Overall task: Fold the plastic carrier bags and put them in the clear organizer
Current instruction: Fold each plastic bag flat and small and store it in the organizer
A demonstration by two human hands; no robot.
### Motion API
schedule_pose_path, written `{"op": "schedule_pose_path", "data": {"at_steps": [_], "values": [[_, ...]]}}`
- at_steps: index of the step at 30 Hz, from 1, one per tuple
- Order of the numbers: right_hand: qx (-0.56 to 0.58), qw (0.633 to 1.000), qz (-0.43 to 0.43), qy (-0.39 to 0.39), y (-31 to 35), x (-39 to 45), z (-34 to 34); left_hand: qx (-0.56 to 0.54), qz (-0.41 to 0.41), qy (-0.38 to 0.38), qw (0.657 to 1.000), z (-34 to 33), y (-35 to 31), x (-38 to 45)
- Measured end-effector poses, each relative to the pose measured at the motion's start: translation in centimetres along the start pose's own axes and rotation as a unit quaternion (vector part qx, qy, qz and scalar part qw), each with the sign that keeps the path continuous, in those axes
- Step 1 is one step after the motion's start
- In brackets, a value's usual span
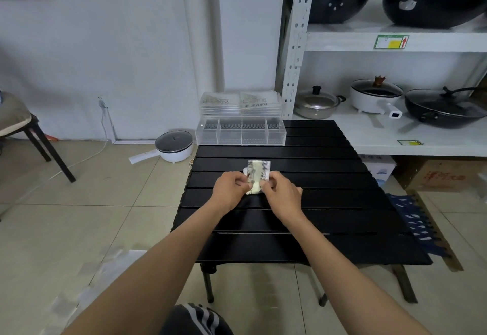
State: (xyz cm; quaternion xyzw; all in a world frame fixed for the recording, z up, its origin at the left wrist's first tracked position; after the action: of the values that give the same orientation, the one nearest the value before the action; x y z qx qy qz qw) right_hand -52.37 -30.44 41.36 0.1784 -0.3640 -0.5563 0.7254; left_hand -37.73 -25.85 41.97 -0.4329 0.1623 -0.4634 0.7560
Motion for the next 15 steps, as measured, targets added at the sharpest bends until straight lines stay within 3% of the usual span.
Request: {"op": "schedule_pose_path", "data": {"at_steps": [9,15], "values": [[-0.068,0.997,0.029,-0.008,0.9,0.3,-1.0,0.040,0.038,-0.045,0.997,-0.4,0.7,0.8],[-0.113,0.990,0.080,-0.021,1.1,0.2,-1.6,0.086,0.008,-0.069,0.994,-0.6,0.6,0.9]]}}
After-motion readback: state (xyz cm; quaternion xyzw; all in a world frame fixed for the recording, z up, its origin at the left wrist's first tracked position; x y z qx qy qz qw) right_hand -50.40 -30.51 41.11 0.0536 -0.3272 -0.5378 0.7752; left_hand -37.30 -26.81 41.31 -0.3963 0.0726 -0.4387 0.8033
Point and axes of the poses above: each hand's wrist, its own x-axis towards the middle knuckle, its own z-axis out of the back of the hand, y = z × x, the point moved 7 cm from there along x, towards the middle knuckle, and after that the axes turned 13 degrees about -y, right-handed, at the moved point
